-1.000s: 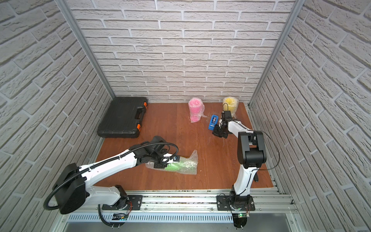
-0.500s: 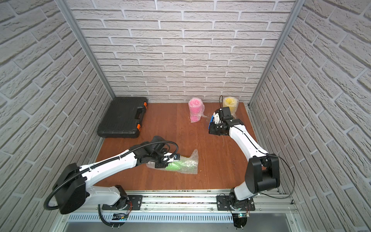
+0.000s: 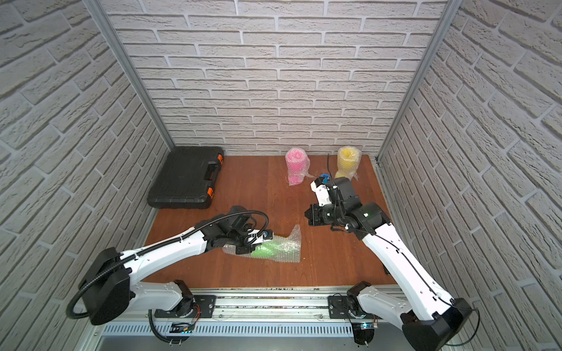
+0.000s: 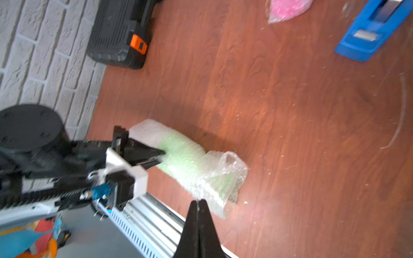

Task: Wrap wine glasses in bubble wrap
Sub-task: Stick the tape on the bubble wrap.

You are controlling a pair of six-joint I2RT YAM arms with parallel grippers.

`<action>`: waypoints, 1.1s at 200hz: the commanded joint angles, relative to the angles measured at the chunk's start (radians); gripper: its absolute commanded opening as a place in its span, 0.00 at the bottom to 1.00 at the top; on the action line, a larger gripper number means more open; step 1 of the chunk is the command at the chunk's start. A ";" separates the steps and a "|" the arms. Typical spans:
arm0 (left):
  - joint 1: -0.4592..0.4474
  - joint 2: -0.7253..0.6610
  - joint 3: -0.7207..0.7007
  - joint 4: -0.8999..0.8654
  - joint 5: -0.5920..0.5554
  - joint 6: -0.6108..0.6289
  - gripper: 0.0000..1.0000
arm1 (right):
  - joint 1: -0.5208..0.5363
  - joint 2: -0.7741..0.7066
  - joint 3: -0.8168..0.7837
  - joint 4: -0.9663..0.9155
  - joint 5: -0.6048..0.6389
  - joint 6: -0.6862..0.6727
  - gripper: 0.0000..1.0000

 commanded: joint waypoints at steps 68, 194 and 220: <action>0.021 0.010 -0.040 -0.039 0.026 -0.015 0.15 | 0.409 0.002 -0.262 0.286 0.058 0.340 0.03; 0.023 -0.012 -0.053 -0.020 0.061 -0.011 0.15 | 0.457 0.166 -0.402 0.625 0.321 0.341 0.03; 0.022 -0.009 -0.054 -0.020 0.074 -0.011 0.15 | 0.456 0.174 -0.431 0.660 0.398 0.315 0.03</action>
